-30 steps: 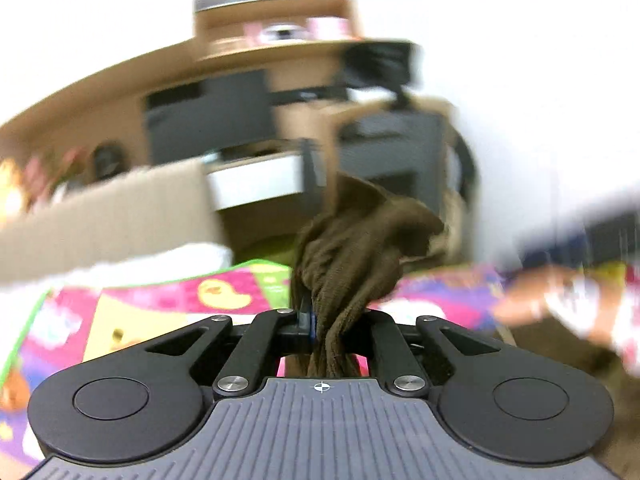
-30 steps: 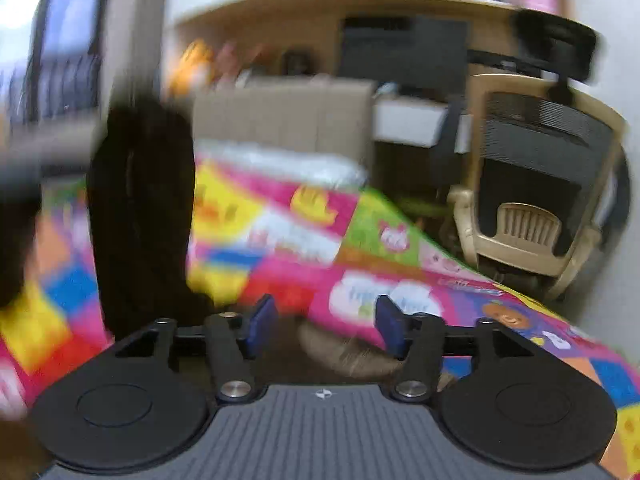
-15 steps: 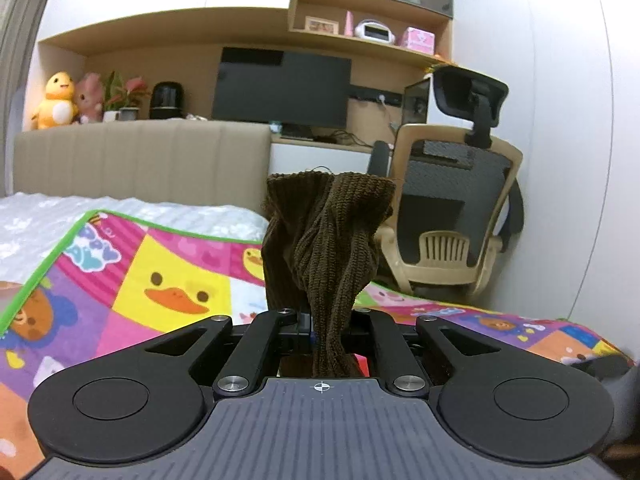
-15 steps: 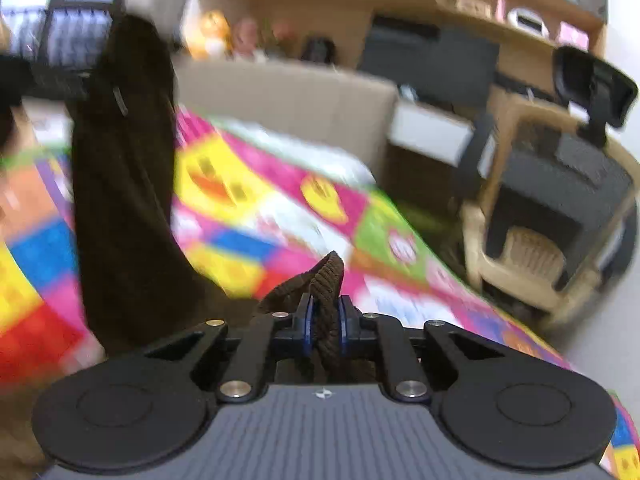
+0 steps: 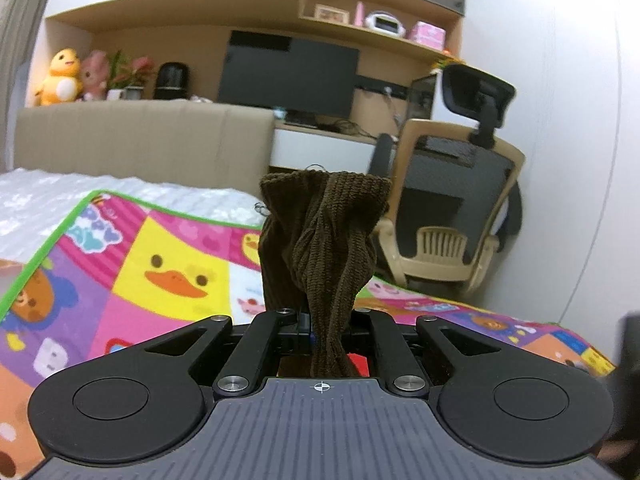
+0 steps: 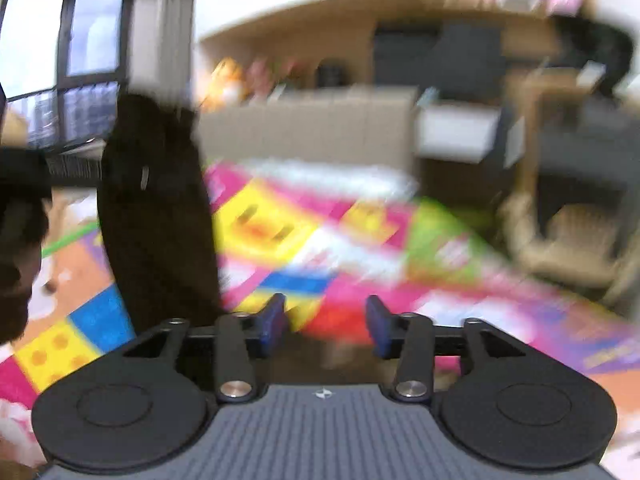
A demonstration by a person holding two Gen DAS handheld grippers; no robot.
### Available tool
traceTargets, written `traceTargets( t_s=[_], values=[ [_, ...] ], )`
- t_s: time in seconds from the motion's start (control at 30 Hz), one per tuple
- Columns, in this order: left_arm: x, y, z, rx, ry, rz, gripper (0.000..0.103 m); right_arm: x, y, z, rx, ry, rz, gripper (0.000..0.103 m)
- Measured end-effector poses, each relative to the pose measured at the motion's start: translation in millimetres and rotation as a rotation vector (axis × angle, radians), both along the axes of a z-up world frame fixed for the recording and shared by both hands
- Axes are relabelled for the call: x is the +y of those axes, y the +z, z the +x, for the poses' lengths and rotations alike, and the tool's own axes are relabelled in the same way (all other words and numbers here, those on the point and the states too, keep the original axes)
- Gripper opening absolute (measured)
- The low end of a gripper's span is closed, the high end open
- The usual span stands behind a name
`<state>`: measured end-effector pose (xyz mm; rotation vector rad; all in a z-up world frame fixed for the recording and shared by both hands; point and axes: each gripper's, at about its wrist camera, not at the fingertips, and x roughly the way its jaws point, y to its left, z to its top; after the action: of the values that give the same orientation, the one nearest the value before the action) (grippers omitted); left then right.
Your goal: Fold clothes
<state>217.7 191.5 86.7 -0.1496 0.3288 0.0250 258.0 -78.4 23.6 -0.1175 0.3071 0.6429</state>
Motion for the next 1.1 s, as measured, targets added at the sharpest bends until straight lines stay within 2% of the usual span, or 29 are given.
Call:
traceTargets(
  t_s=[0.03,0.13,0.23,0.27,0.33,0.37,0.43,0.47,0.53,0.67,0.73,0.77,0.8,0.83,0.87,0.93,1.1],
  values=[
    [-5.1,0.9,1.2,0.001,-0.011,0.006,0.008,-17.5,7.5,-4.5,-0.048,-0.038,0.006,0.061],
    [-28.7,4.5,9.6,0.002,-0.062,0.009,0.008,-63.2,16.9,-8.3,-0.058,-0.138,0.042,0.062],
    [-62.1,5.5,22.8,0.015,-0.159,-0.017,0.009,-90.2,12.0,-2.0,-0.011,-0.188,0.068,0.067],
    [-74.2,4.5,27.7,0.026,-0.207,-0.037,0.013,-94.7,10.0,-1.2,0.01,-0.197,0.08,0.068],
    [-95.5,1.2,36.6,0.058,-0.311,-0.094,0.044,-101.9,5.8,4.8,0.063,-0.198,0.111,0.069],
    [-104.8,-1.2,40.5,0.079,-0.368,-0.131,0.05,-103.5,2.8,7.4,0.09,-0.193,0.125,0.07],
    [-109.9,-2.6,40.7,0.086,-0.411,-0.167,0.06,-105.3,-4.0,12.0,0.144,-0.18,0.152,0.071],
    [-108.4,-0.8,38.5,0.079,-0.413,-0.168,0.064,-106.3,-7.4,14.3,0.17,-0.173,0.165,0.072],
    [-96.4,3.4,32.4,0.058,-0.382,-0.156,0.082,-104.3,-14.9,22.7,0.239,-0.144,0.189,0.072],
    [-62.2,3.9,23.1,0.055,-0.285,-0.135,0.088,-78.4,-41.7,45.3,0.399,-0.133,0.187,0.073],
    [-43.7,1.3,20.3,0.066,-0.23,-0.128,0.089,-60.9,-61.3,54.6,0.465,-0.138,0.144,0.073],
    [-36.9,-1.2,19.2,0.076,-0.216,-0.133,0.089,-52.6,-71.3,59.3,0.496,-0.134,0.123,0.065],
    [-30.1,-3.6,18.2,0.085,-0.202,-0.138,0.09,-44.3,-81.3,64.0,0.528,-0.129,0.102,0.052],
    [-23.3,-6.1,17.1,0.094,-0.188,-0.143,0.091,-36.5,-87.9,65.3,0.541,-0.115,0.081,0.033],
    [-16.4,-8.5,16.1,0.104,-0.173,-0.148,0.092,-32.9,-87.5,61.9,0.525,-0.1,0.073,0.028],
    [-11.3,-12.1,13.9,0.115,-0.171,-0.149,0.093,-32.9,-78.7,53.6,0.479,-0.073,0.079,0.023],
    [-12.0,-13.9,13.1,0.12,-0.209,-0.145,0.094,-79.2,-22.2,36.1,0.29,-0.124,0.112,0.022]
  ],
)
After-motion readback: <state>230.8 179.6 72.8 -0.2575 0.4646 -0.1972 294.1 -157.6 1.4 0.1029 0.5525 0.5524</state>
